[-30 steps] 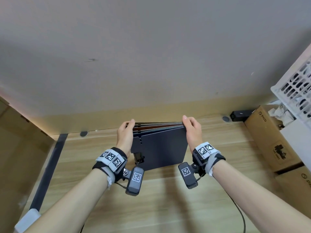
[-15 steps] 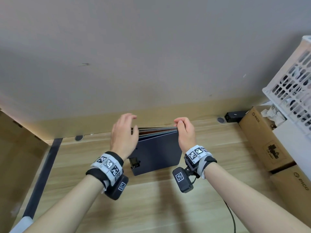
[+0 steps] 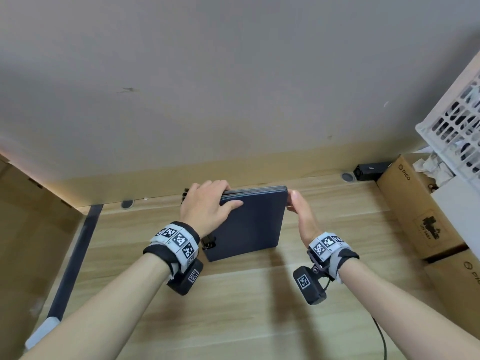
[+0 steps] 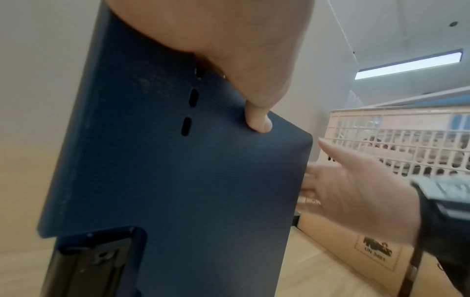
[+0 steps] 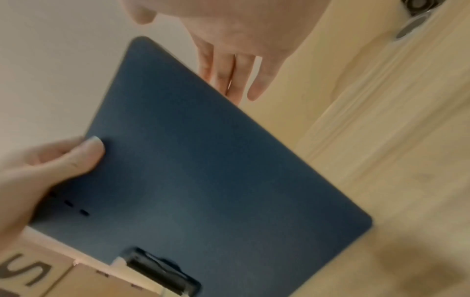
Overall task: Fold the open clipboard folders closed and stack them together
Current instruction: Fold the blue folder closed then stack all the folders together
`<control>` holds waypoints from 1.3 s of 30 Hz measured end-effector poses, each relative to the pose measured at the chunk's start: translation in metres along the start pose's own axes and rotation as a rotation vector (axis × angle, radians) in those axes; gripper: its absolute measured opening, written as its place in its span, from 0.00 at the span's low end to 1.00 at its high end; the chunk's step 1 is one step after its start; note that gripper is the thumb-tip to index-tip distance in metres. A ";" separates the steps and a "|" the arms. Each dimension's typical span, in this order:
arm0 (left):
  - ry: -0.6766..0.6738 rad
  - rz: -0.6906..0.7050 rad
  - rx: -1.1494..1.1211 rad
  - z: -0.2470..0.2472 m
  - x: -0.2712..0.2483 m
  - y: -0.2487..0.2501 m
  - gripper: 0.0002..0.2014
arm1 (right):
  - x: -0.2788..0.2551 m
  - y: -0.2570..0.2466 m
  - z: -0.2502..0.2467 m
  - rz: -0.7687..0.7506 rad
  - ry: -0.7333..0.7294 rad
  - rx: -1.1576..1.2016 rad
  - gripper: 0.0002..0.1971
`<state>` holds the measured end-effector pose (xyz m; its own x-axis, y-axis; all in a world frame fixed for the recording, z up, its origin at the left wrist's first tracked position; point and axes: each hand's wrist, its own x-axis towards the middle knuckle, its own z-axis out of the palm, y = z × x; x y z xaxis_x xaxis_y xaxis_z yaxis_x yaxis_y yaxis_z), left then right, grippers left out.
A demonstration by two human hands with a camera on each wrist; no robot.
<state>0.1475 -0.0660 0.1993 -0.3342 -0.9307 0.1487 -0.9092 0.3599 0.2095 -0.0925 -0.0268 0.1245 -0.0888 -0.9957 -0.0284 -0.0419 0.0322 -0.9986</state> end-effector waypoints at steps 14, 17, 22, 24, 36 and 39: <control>0.003 -0.045 0.042 -0.009 -0.016 -0.015 0.30 | 0.013 0.058 -0.008 0.001 -0.088 -0.231 0.11; 0.080 -0.269 -0.210 -0.008 -0.042 -0.044 0.53 | 0.011 0.061 -0.010 -0.016 -0.113 -0.220 0.12; -0.153 -0.482 -0.677 0.028 -0.068 -0.068 0.52 | 0.013 0.064 -0.010 -0.033 -0.121 -0.215 0.13; -0.272 -0.479 -0.643 0.053 -0.069 -0.069 0.36 | 0.013 0.064 -0.009 -0.015 -0.113 -0.206 0.13; -0.378 -0.337 -0.325 0.083 -0.063 -0.105 0.18 | 0.010 0.074 0.011 0.114 -0.078 -0.347 0.12; -0.421 -0.307 -0.287 0.067 -0.062 -0.134 0.20 | 0.021 0.065 0.036 0.125 -0.113 -0.338 0.13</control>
<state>0.2735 -0.0615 0.0969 -0.1897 -0.9197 -0.3438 -0.8960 0.0189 0.4437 -0.0609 -0.0488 0.0569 -0.0046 -0.9849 -0.1728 -0.3653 0.1626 -0.9166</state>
